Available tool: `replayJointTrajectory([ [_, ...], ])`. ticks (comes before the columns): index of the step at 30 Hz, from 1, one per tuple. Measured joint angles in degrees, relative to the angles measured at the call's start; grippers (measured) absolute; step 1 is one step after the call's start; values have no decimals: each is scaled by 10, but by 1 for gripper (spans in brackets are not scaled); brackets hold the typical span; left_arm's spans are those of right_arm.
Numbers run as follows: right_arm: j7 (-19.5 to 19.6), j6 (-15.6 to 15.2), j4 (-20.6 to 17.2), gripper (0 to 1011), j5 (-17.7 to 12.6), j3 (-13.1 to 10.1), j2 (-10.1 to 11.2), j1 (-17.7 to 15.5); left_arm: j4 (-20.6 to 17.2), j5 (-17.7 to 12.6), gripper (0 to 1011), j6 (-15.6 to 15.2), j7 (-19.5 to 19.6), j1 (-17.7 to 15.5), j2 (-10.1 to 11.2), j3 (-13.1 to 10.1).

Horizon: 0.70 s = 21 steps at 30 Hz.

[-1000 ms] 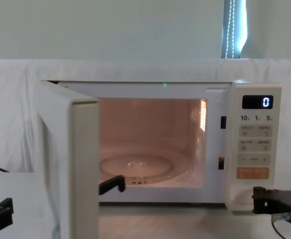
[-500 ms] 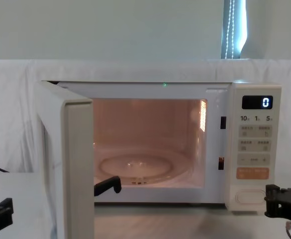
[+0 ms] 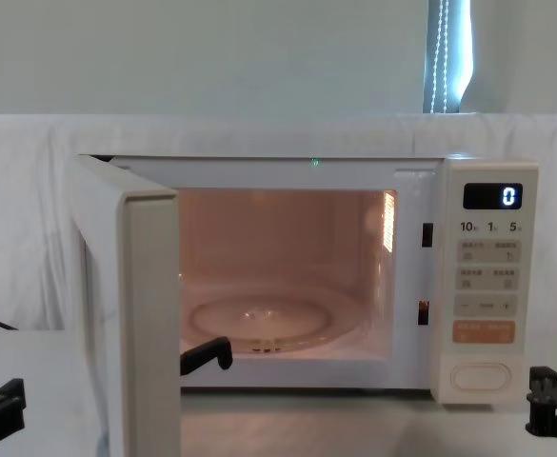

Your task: Press the button to open the microwave door with one hand; close the microwave door with the other hand.

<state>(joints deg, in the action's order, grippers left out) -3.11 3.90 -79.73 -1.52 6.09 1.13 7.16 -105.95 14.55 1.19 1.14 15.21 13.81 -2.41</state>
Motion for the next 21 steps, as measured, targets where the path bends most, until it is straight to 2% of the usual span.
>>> replayJointTrajectory([
  [8, -1, 4, -2, 0, 0, -1, -4, -11, 0, 0, 1001, 0, 0, 0, 0, 0],
  [21, -3, 5, -1, 0, -1, -1, -4, -10, 0, 0, 1001, 0, 0, 0, 0, 0],
])
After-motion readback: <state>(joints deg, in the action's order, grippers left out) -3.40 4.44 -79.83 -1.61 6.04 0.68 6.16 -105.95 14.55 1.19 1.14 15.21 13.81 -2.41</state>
